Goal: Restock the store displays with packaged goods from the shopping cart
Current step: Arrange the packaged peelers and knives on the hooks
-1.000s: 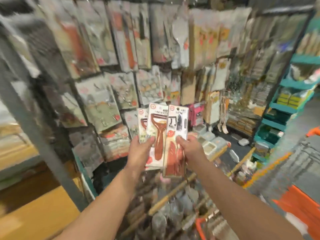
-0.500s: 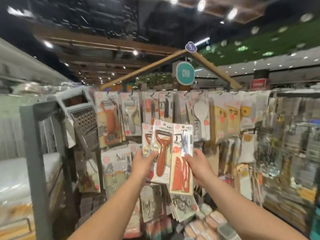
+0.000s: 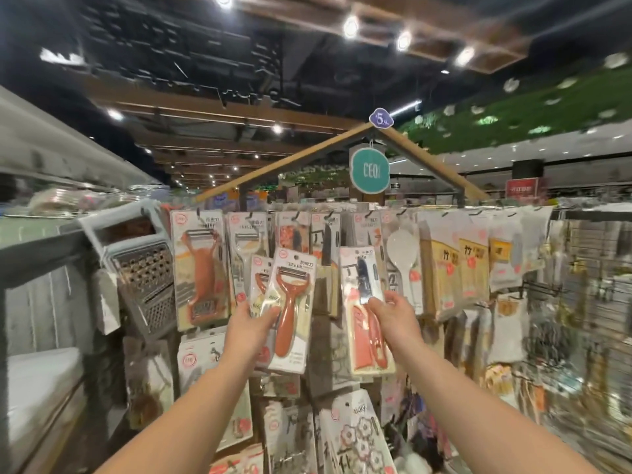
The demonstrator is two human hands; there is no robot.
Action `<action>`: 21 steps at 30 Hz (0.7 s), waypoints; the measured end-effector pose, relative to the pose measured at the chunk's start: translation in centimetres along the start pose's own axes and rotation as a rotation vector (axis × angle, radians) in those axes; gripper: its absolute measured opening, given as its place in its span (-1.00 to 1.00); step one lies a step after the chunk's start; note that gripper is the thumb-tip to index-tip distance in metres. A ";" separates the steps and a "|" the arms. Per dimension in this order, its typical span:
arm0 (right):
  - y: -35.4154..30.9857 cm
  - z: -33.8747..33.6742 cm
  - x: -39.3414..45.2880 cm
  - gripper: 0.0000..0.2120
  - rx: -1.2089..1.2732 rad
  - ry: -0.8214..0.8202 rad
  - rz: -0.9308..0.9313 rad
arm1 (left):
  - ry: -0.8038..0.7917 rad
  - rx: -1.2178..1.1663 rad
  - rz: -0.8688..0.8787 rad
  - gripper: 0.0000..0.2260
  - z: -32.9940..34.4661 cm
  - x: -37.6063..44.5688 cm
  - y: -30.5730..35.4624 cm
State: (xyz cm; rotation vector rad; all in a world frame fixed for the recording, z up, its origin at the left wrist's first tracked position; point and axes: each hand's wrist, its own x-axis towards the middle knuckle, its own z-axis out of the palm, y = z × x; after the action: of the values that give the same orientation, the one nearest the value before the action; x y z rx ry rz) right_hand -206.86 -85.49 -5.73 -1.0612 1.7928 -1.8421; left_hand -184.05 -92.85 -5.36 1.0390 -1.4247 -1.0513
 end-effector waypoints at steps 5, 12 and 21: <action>-0.9 -1.2 2.7 -0.53 0.038 0.049 -0.002 | 0.090 0.014 -0.001 -0.75 0.0 1.5 0.5; -3.9 1.6 5.5 -0.44 0.033 -0.018 -0.133 | 0.120 -0.010 0.024 -0.77 1.2 2.5 0.9; -6.5 4.7 7.8 -0.71 -0.128 -0.068 -0.121 | 0.111 -0.001 0.044 -0.72 1.5 2.7 0.7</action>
State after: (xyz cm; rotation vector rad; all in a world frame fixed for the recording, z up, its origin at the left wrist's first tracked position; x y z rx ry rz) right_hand -206.98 -93.39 2.18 -1.2905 1.8642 -1.7552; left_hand -185.80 -95.24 -4.20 1.0448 -1.3517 -0.9479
